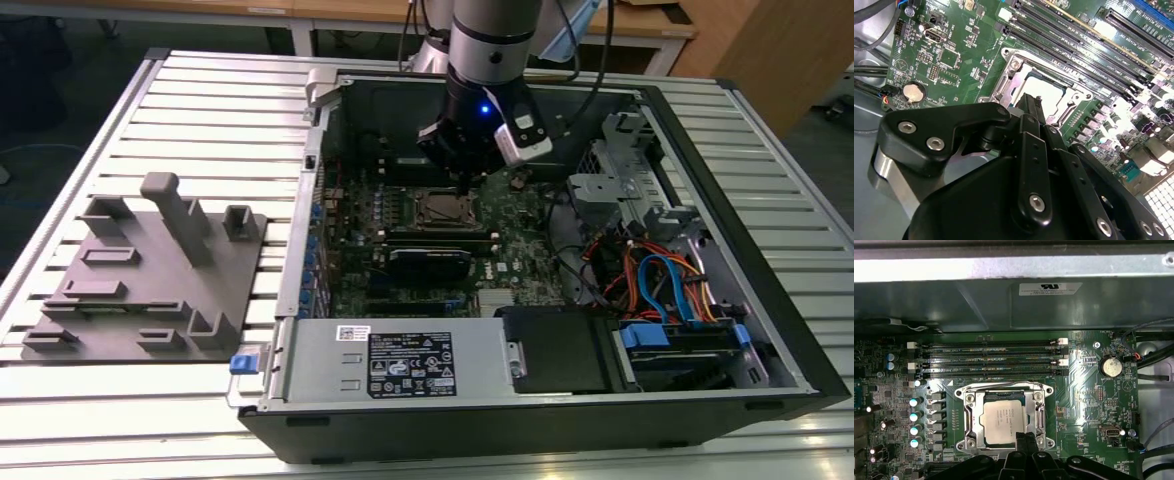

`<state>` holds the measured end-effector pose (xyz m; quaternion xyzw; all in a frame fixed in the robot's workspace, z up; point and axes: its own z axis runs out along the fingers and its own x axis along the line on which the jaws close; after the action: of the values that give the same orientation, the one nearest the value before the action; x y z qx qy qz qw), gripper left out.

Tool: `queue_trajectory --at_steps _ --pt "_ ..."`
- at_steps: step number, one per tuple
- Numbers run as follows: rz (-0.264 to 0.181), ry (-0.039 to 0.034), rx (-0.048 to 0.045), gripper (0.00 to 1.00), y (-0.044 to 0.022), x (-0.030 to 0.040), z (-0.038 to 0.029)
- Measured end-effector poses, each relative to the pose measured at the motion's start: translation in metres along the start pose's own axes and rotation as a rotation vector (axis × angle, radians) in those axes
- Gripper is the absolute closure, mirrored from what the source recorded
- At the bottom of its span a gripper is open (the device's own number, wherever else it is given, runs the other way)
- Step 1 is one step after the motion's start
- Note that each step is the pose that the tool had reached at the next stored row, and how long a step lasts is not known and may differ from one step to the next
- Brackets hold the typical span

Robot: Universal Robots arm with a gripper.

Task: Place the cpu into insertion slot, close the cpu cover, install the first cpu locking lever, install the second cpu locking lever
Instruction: 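Install the second cpu locking lever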

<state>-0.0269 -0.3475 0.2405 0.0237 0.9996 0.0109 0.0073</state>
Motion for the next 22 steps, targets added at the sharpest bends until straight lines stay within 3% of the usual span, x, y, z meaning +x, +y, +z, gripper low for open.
queue_trajectory --at_steps 7,13,22 --pt "-0.001 0.0001 0.0005 0.9 -0.0001 0.0 0.0002" --pt "-0.029 0.0026 0.0 0.9 -0.0012 -0.0001 0.0005" --pt "-0.031 0.0099 0.0014 0.9 -0.0132 -0.0006 0.0002"
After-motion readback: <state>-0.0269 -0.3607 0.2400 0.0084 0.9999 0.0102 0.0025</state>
